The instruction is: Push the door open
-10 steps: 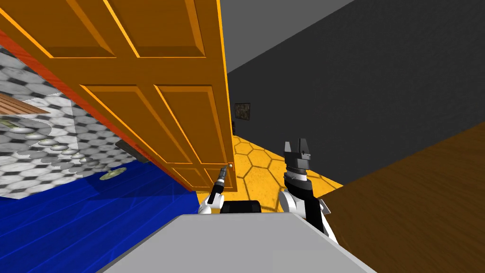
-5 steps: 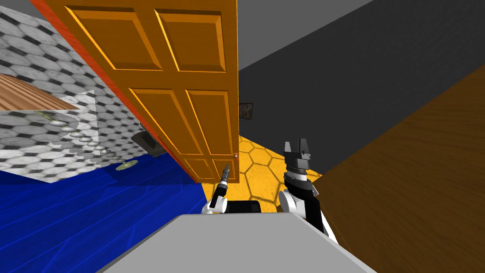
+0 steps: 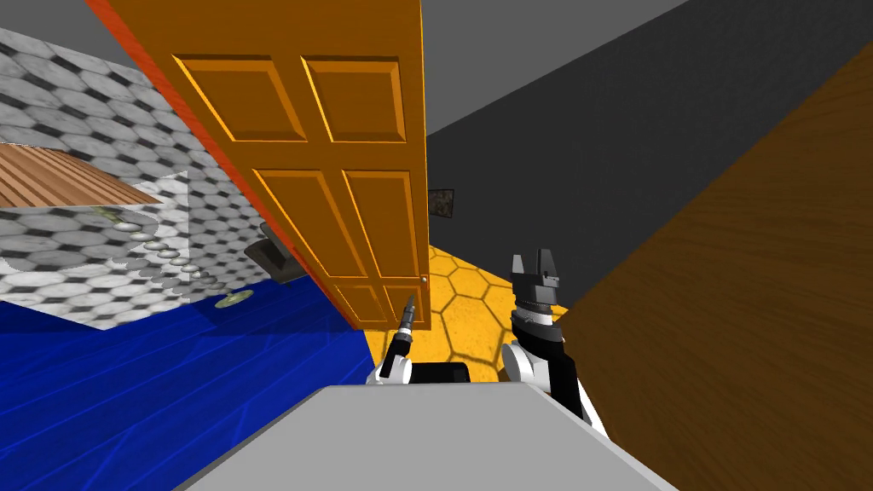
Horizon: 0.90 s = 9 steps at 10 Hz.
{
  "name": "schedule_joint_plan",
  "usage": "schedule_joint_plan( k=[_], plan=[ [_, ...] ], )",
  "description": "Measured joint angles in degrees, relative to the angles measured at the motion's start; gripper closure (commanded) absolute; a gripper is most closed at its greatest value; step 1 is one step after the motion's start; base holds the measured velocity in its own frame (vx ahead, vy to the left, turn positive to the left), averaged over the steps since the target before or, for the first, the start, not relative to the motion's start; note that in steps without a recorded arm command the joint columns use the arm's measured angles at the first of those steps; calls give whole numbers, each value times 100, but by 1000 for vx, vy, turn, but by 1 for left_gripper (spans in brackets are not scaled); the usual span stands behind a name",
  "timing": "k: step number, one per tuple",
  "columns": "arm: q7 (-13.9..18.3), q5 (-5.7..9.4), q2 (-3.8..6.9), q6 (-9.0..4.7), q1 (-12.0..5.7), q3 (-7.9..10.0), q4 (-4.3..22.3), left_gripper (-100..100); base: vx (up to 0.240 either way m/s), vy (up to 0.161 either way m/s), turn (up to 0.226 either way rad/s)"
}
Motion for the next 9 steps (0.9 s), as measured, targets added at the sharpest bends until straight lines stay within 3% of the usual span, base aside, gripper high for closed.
schedule_joint_plan(
  k=[4, 6, 8, 9],
  plan=[
    [28, 9, 159, -63, -38, 41, 61, -100, 229, -30, -27],
    [46, 16, 127, -89, -65, 69, 96, -100, 217, -91, -24],
    [65, 22, -14, -126, -90, 94, 137, -100, 143, -58, 0],
    [67, 23, -21, -141, -84, 96, 140, 100, -19, 0, -12]
  ],
)
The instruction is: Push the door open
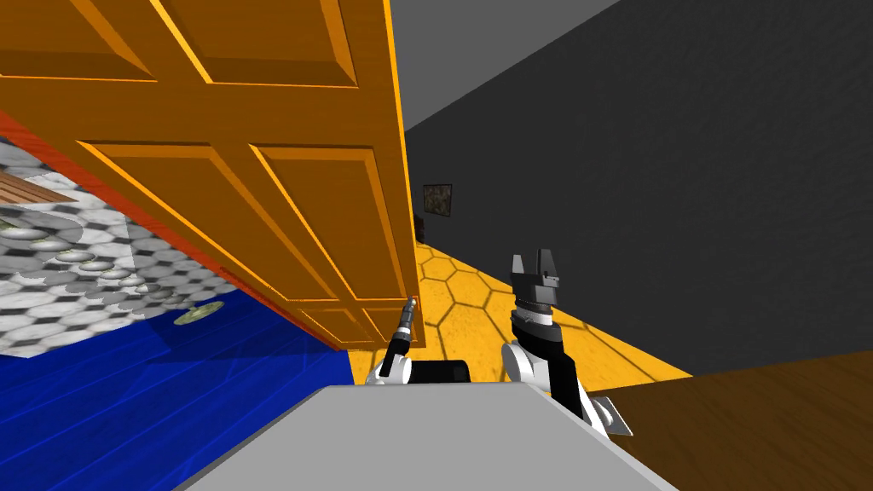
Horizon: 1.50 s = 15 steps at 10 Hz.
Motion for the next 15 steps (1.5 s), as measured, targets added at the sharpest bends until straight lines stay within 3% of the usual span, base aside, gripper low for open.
schedule_joint_plan(
  k=[6, 7, 9, 10, 13, 15],
  plan=[
    [-5, -5, -1, 30, 2, -14, 7, 100, 3, -6, 4],
    [18, 16, 26, -32, -66, 9, 167, 100, 114, -66, 56],
    [-19, 51, 67, 27, -35, 65, 82, 100, 107, -34, 23],
    [-35, 76, 73, 4, -56, 106, 125, 100, 182, -88, 79],
    [-94, 184, 175, 123, 10, 275, -77, 100, 190, -90, 86],
    [-168, 279, 156, 177, 9, 443, -159, 100, 190, -101, 83]
  ],
)
